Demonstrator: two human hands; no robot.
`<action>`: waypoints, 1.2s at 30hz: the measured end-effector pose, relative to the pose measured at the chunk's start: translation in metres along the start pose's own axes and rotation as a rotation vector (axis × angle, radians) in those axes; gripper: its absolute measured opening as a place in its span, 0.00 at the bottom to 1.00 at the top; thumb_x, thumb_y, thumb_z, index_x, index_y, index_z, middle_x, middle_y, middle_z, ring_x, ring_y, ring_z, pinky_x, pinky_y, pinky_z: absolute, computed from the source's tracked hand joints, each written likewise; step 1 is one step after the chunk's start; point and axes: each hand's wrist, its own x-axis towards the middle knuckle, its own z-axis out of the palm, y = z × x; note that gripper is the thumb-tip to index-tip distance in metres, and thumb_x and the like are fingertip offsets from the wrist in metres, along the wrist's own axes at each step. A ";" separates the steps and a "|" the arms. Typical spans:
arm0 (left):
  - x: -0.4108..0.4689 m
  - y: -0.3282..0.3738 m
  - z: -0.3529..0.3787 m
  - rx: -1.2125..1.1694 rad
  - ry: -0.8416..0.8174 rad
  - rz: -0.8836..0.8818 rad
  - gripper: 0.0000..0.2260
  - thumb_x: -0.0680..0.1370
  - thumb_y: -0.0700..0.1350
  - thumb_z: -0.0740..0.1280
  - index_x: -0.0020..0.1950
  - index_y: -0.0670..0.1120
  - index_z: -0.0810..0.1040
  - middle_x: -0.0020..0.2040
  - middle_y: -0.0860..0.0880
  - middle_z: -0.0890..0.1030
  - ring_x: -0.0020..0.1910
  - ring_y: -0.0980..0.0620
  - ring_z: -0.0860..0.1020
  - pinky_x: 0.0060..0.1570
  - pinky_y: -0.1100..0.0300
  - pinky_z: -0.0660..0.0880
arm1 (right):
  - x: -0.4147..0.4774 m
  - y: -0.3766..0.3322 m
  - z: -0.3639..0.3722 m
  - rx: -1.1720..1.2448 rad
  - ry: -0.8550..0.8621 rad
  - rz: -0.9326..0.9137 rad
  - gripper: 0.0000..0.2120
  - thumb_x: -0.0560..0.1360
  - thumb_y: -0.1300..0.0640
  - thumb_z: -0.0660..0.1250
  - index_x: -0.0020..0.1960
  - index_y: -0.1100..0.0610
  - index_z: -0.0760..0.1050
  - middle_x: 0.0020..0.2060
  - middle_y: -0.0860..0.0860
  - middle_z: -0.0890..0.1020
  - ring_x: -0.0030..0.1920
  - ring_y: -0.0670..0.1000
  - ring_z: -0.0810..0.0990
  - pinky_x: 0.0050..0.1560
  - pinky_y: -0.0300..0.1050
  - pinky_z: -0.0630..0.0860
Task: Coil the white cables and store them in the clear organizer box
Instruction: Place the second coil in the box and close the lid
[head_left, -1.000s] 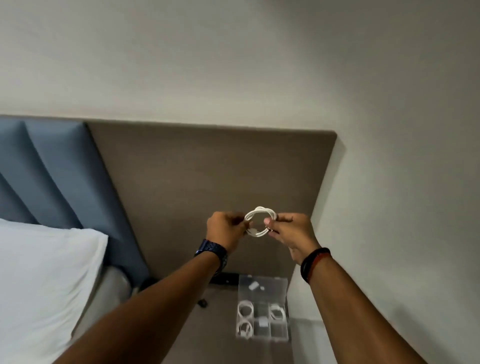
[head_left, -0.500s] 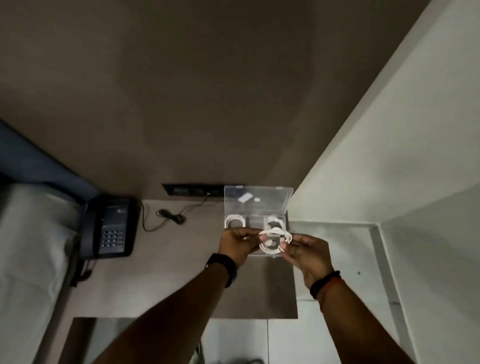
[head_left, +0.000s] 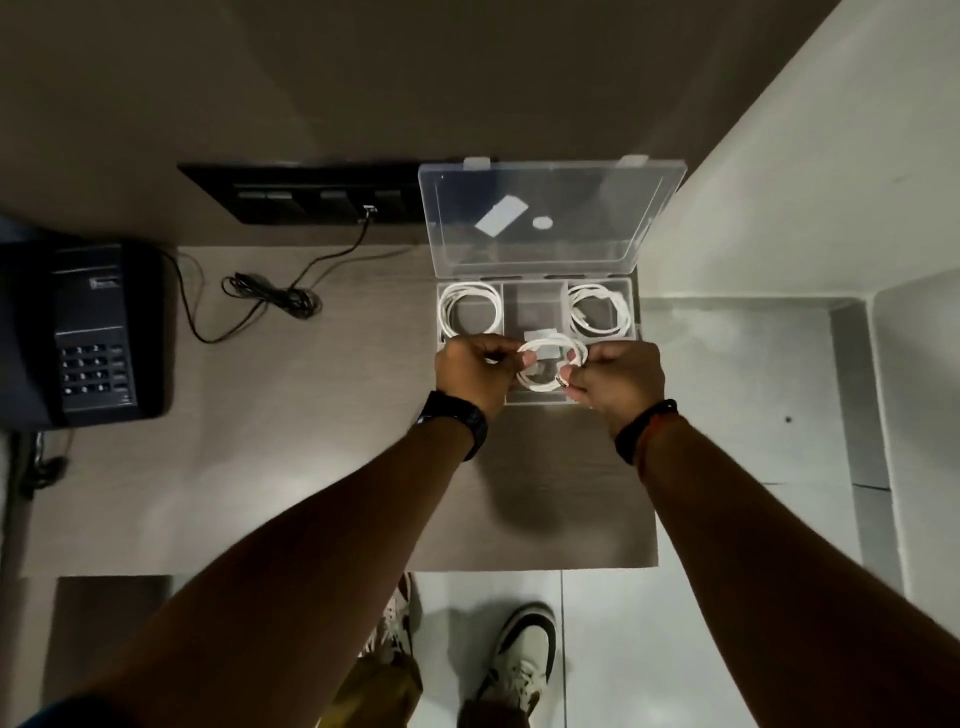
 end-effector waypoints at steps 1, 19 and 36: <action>0.000 -0.002 0.001 0.057 0.022 0.033 0.06 0.68 0.40 0.76 0.43 0.43 0.85 0.38 0.45 0.85 0.38 0.46 0.83 0.48 0.51 0.81 | 0.001 0.001 0.001 -0.031 0.000 -0.011 0.11 0.65 0.69 0.74 0.30 0.56 0.79 0.32 0.56 0.82 0.38 0.57 0.83 0.43 0.51 0.82; -0.001 -0.015 -0.001 0.693 0.295 0.441 0.07 0.68 0.51 0.74 0.43 0.51 0.85 0.50 0.46 0.80 0.52 0.40 0.71 0.45 0.52 0.63 | -0.001 0.003 0.018 -0.543 0.134 -0.288 0.13 0.65 0.60 0.75 0.42 0.52 0.71 0.36 0.50 0.79 0.40 0.54 0.79 0.41 0.41 0.70; 0.013 -0.013 0.004 0.847 0.040 0.347 0.11 0.73 0.57 0.67 0.48 0.53 0.84 0.52 0.48 0.82 0.55 0.43 0.74 0.51 0.50 0.71 | 0.007 0.002 0.021 -1.105 0.287 -0.522 0.11 0.71 0.61 0.72 0.53 0.59 0.81 0.57 0.59 0.76 0.59 0.61 0.71 0.51 0.51 0.75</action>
